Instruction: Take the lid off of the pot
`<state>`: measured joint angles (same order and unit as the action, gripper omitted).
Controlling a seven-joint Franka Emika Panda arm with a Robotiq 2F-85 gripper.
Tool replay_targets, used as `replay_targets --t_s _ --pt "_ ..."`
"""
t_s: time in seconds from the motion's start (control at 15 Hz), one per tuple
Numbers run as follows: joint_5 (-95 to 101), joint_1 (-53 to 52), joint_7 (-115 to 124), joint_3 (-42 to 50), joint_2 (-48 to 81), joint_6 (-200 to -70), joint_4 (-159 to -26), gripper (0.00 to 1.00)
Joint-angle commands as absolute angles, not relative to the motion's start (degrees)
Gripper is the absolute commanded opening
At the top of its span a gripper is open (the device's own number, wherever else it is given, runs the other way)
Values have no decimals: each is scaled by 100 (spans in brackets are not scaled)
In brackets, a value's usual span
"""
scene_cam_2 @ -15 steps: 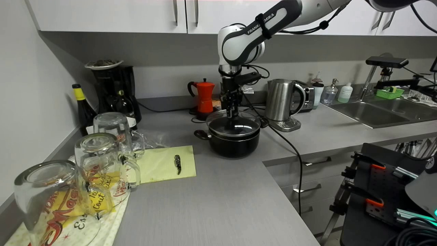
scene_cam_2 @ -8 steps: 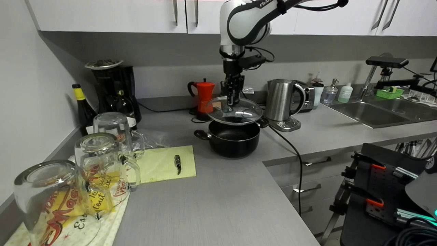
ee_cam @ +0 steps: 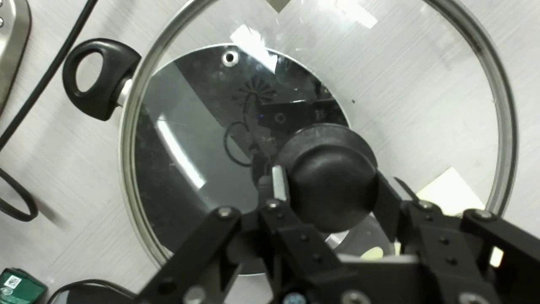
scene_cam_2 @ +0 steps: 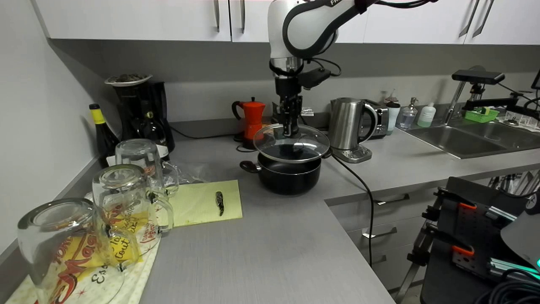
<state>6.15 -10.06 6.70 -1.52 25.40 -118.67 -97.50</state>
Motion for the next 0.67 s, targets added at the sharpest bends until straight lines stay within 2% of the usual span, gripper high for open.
replay_targets --t_s 0.0,0.6 --pt "954 -1234 799 -294 2361 -11901 -10032 25" --pt "1331 -1856 699 -764 2591 -11953 -10322 25"
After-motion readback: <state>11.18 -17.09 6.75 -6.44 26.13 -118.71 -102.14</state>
